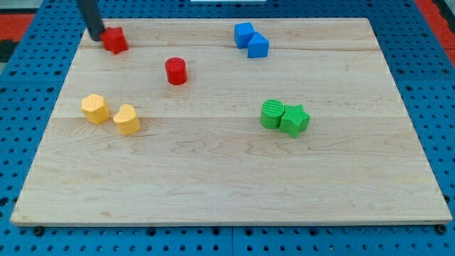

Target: Push red star into red circle

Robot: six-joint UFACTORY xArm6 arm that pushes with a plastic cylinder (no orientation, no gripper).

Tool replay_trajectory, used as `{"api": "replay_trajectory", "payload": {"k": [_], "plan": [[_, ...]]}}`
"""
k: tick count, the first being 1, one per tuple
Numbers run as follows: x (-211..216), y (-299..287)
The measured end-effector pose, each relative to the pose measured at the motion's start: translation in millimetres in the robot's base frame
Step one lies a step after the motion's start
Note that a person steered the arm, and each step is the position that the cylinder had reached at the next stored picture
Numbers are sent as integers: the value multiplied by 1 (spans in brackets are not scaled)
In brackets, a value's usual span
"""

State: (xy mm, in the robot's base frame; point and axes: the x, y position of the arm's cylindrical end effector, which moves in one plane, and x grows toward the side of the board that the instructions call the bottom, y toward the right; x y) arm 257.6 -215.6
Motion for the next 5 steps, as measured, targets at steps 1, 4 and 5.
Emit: {"api": "replay_trajectory", "payload": {"k": [1,4,5], "plan": [[5,64],[49,99],[31,65]]}}
